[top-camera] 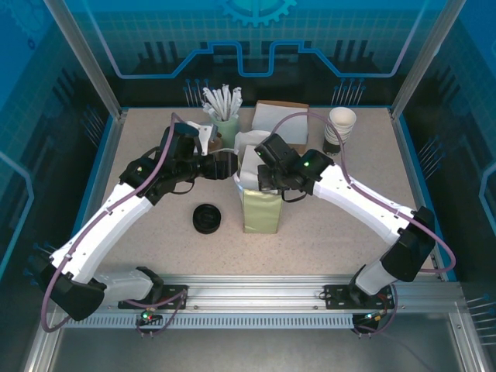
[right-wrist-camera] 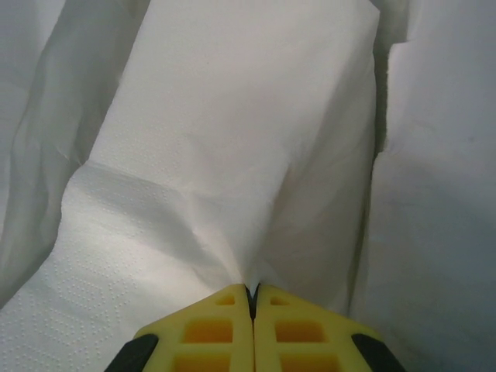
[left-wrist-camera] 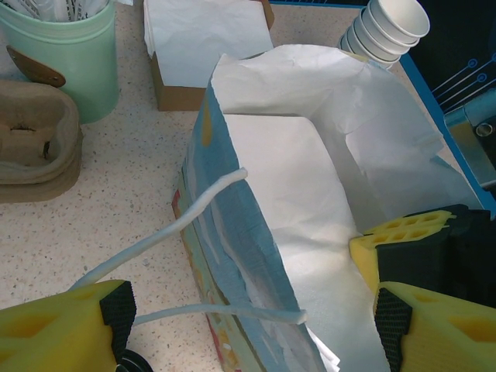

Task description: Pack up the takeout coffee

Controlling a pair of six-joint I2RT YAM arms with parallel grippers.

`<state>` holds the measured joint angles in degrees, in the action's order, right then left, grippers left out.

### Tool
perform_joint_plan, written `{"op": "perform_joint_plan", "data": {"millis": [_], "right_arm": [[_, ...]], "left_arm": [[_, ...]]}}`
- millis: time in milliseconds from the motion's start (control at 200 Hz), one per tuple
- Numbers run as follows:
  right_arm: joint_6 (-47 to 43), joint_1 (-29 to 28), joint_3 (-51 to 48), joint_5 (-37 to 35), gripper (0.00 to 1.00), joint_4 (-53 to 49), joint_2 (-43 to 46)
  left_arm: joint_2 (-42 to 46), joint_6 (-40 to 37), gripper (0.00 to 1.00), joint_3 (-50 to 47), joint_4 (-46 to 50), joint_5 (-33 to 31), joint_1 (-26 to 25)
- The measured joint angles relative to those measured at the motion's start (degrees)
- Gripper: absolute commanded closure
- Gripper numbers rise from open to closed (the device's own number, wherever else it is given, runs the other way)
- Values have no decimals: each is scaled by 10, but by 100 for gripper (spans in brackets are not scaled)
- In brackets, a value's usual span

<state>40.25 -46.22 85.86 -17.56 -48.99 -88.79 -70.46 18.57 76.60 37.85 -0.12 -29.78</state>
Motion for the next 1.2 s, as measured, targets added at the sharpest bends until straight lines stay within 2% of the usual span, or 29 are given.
{"op": "perform_joint_plan", "data": {"millis": [90,255,545,770,941,1076,1201], "right_arm": [[-8,0,14,0,78,-5,-4],[-23,0,57,2,62,-14,-5],[-52,0,186,-7,60,-57,-12],[-84,0,222,-30,58,-69,-10],[-114,3,217,-65,55,-66,16],[-136,22,157,-106,51,-45,86],[-156,63,58,-138,37,-4,171]], "left_arm": [[0,0,18,0,0,0,0],[0,0,18,0,0,0,0],[0,0,17,2,0,0,9],[17,-5,14,14,-4,-12,37],[49,-20,6,8,-45,-48,71],[92,-24,1,-56,-118,-100,115],[119,-24,1,-138,-194,-149,153]]}}
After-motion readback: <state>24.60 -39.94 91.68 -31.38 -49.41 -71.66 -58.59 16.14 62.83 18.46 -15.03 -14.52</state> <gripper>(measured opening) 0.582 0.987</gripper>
